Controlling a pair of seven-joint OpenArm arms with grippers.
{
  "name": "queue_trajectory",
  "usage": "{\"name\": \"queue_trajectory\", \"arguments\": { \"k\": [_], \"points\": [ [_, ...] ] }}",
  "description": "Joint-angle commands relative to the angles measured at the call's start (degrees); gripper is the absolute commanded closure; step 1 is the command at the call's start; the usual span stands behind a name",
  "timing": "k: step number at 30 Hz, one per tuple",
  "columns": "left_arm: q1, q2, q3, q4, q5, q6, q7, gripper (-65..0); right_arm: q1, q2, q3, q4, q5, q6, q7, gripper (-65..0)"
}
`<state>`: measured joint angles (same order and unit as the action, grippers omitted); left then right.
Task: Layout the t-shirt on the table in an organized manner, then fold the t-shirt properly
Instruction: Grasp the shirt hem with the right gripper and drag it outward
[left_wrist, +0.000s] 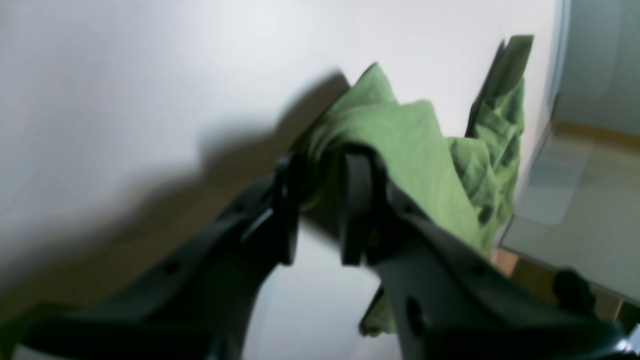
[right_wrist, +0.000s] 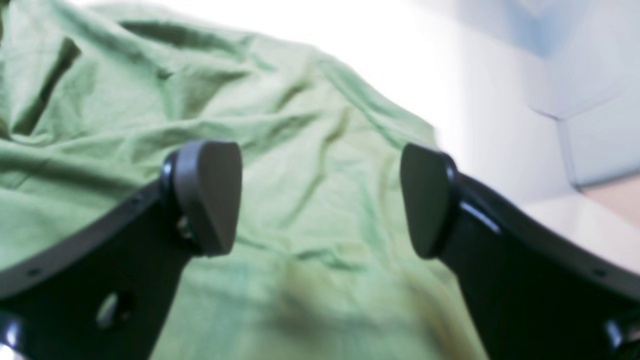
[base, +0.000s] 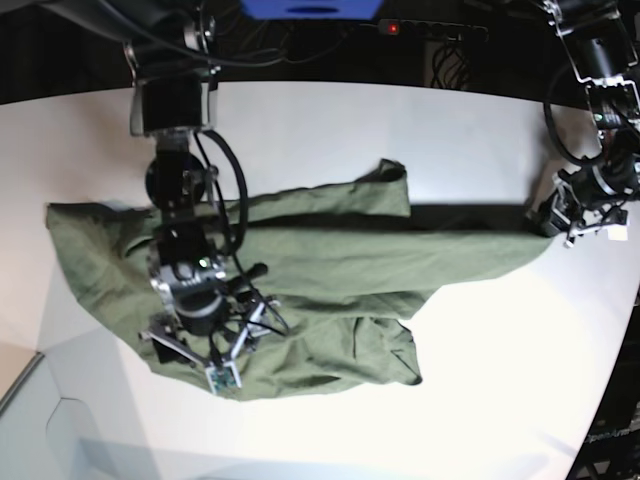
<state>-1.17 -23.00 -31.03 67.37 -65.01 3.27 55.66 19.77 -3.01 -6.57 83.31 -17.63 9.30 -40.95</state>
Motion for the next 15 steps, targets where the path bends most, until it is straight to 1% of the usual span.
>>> {"name": "queue_trajectory", "arguments": {
  "k": [1,2,4,7,11,12,15],
  "points": [
    [-0.9,-1.3,-0.3,1.2,-2.2,0.6,0.3,-14.1,3.8,-0.2,-0.4,-2.6,-0.3,-0.4,1.1,-47.9],
    [-1.0,-1.4,-0.3,1.2,-2.5,0.6,0.3,-14.1,6.3,-0.2,-1.0,-7.0,-0.3,-0.4,1.2,-45.2],
    [-1.0,-1.8,-0.3,1.2,-4.9,0.6,0.3,-14.1,11.0,-0.2,-1.3,-15.7,-0.3,-0.4,2.0,-37.1],
    [-1.1,-1.9,-0.3,1.2,-8.8,0.6,0.4,-14.1,16.8,-0.2,-1.0,-27.6,-0.3,-0.4,5.5,-22.0],
    [-1.2,-1.9,-0.3,1.2,-10.6,0.7,0.4,-14.1,21.4,0.0,-1.0,-38.0,-0.3,-0.4,10.2,-1.2],
    [-1.2,-1.9,-0.3,1.2,-10.6,0.7,0.4,-14.1,22.2,0.1,-1.0,-40.3,-0.3,-0.4,11.5,0.0],
    [-1.2,-1.6,-0.3,1.2,-10.6,0.7,0.4,-14.1,23.1,0.2,-1.1,-45.2,-0.4,-0.5,15.9,0.0]
  ]
}}
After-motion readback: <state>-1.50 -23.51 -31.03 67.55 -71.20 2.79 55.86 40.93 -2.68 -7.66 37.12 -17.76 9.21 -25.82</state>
